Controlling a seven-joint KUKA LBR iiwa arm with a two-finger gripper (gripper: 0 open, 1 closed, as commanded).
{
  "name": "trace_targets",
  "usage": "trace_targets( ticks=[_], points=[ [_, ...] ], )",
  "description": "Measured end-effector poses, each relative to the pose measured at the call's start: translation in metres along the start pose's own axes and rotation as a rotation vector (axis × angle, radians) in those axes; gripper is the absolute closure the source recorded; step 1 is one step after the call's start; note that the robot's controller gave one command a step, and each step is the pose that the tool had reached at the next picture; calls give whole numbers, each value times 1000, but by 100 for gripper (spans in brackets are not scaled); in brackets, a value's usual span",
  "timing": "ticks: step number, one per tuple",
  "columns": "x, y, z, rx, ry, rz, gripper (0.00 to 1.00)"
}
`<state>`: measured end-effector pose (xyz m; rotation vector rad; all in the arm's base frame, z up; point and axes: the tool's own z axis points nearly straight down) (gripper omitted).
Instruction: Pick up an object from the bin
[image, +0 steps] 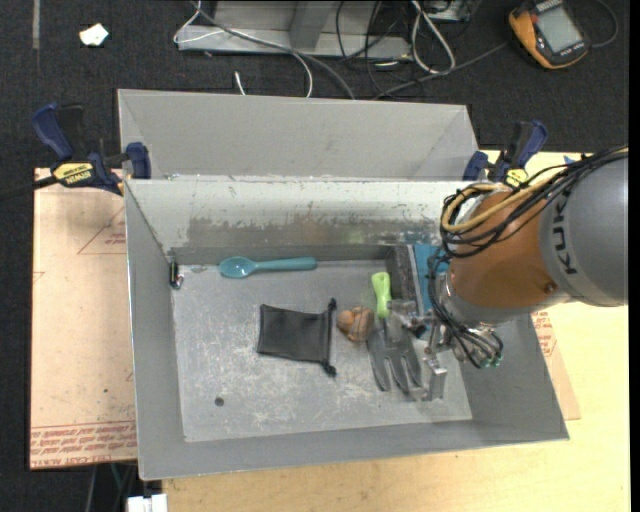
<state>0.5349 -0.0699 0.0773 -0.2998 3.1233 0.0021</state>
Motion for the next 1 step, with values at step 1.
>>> trace_targets(
  ticks=[1],
  points=[
    [-65,31,4,0,-2,21,0]
  ],
)
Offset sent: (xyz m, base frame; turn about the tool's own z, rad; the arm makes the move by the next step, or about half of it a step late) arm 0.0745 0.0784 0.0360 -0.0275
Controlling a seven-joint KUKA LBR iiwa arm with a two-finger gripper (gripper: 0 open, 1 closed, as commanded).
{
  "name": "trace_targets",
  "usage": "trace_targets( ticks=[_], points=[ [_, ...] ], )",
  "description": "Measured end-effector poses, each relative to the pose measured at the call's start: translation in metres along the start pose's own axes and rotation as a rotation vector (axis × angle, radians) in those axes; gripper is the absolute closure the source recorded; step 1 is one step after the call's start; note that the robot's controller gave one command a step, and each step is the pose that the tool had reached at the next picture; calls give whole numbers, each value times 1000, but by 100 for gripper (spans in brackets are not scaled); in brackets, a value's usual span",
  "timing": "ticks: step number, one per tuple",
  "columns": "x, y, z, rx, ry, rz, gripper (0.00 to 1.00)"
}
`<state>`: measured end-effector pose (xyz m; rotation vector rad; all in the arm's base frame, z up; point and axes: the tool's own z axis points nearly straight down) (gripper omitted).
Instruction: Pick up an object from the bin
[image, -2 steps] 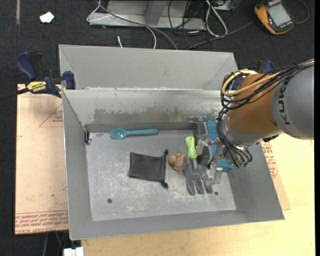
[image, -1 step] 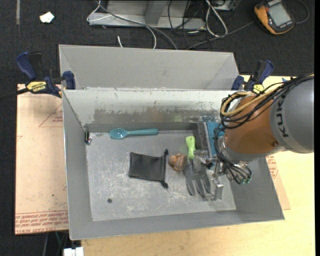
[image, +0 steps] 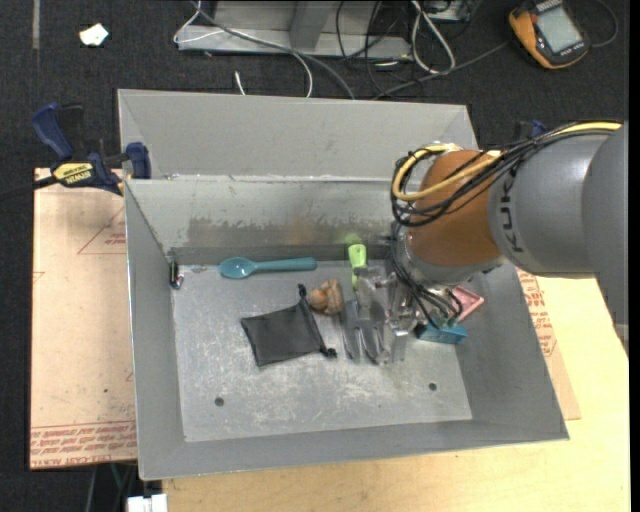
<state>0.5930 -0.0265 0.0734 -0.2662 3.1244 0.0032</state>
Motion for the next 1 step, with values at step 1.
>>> trace_targets(
  ticks=[1],
  points=[
    [-26,21,-14,-4,9,-22,0]
  ],
)
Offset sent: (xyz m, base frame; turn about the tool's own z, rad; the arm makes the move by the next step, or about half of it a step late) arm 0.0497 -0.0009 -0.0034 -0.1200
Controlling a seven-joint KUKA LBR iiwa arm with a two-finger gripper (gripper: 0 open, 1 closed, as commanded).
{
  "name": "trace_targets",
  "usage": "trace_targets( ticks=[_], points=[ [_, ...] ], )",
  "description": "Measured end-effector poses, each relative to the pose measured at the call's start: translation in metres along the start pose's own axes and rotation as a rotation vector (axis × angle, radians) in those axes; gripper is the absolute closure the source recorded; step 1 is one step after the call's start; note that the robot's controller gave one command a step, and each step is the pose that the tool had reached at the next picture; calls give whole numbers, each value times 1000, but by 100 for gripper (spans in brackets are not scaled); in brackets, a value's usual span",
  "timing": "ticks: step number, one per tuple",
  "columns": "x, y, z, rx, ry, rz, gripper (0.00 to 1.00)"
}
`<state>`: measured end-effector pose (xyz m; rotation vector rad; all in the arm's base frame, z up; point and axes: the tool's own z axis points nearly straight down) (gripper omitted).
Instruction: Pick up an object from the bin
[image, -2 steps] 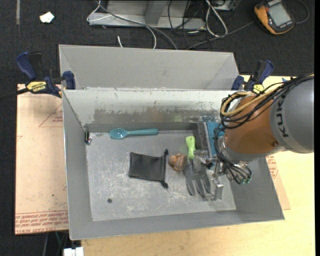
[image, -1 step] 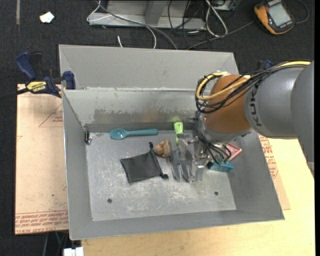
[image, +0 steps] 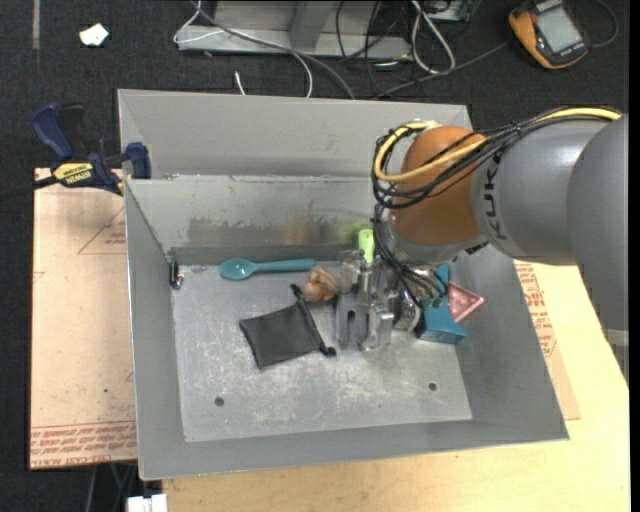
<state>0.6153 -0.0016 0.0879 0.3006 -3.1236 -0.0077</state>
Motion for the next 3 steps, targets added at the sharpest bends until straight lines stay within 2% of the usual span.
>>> trace_targets(
  ticks=[1,2,3],
  points=[
    [-17,-21,7,0,-1,-74,0],
    [-33,28,10,1,-5,-116,0],
    [-39,76,12,-3,-6,-128,0]
  ],
)
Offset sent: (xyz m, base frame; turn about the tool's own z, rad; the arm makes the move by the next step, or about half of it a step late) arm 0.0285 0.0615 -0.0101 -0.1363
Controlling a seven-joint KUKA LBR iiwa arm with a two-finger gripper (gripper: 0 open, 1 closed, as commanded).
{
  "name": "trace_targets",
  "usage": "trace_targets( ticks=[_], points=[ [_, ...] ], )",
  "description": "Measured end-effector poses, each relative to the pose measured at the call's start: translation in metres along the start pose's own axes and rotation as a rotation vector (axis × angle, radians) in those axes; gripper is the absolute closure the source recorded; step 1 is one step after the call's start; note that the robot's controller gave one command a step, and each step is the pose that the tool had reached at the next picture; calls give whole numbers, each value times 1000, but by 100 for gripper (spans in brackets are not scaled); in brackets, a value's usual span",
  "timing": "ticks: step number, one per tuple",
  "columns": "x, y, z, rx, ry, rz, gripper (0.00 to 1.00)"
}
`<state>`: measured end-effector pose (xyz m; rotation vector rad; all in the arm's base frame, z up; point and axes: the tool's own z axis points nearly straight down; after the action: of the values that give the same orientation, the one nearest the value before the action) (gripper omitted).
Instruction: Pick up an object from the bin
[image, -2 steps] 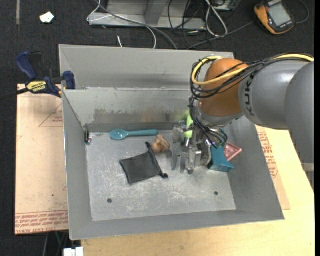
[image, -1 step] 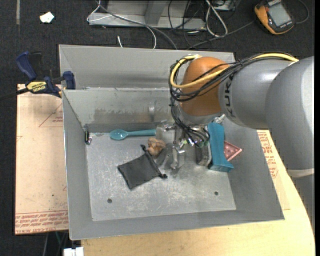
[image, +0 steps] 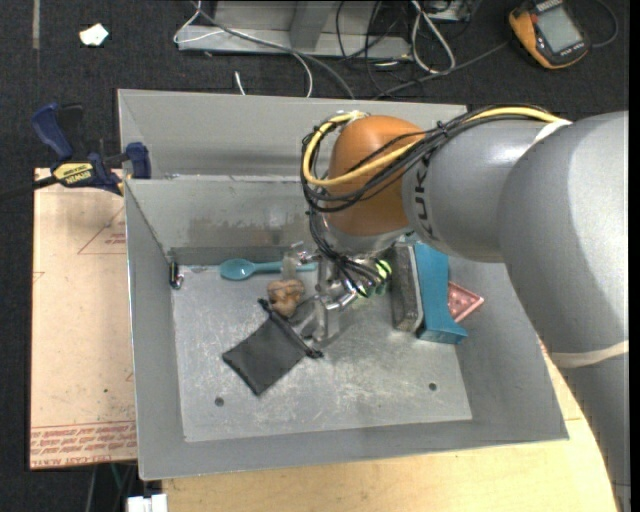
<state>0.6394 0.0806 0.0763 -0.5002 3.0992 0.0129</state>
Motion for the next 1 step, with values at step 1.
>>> trace_targets(
  ticks=[1],
  points=[
    [-13,-14,4,2,-6,5,100]
  ],
)
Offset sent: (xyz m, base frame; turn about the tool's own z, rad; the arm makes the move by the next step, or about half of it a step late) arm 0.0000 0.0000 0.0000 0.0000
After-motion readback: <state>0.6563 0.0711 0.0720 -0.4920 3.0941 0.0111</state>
